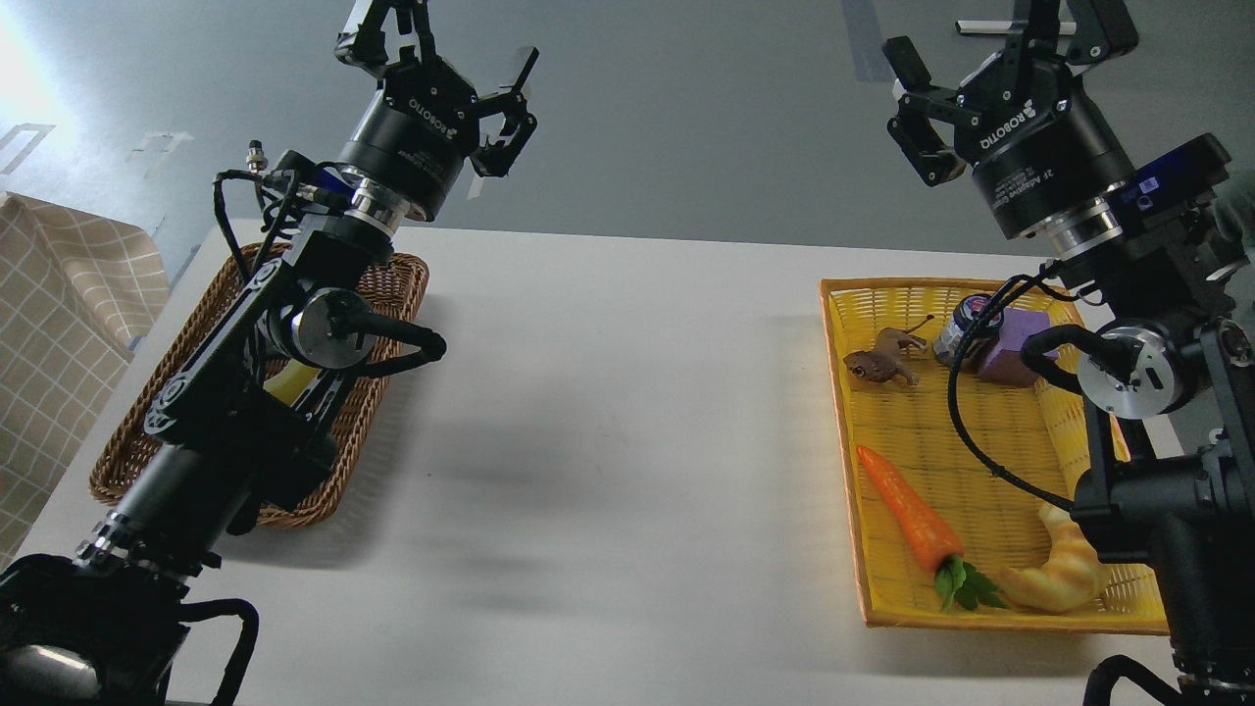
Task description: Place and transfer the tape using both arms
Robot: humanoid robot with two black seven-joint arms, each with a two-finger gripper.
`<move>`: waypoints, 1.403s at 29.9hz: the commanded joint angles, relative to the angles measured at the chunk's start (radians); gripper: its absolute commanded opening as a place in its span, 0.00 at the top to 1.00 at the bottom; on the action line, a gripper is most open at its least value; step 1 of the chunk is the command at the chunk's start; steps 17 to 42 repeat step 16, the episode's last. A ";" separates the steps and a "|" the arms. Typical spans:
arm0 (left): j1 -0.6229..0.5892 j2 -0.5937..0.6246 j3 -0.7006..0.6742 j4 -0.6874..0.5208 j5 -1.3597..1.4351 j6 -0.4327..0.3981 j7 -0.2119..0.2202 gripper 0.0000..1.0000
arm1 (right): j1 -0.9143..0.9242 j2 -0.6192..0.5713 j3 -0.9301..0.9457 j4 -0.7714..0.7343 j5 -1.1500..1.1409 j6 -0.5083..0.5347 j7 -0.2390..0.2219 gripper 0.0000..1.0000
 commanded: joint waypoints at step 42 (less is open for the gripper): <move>0.047 0.004 -0.040 -0.001 0.000 -0.121 0.029 0.02 | -0.005 0.036 -0.015 0.010 0.003 0.008 0.000 0.00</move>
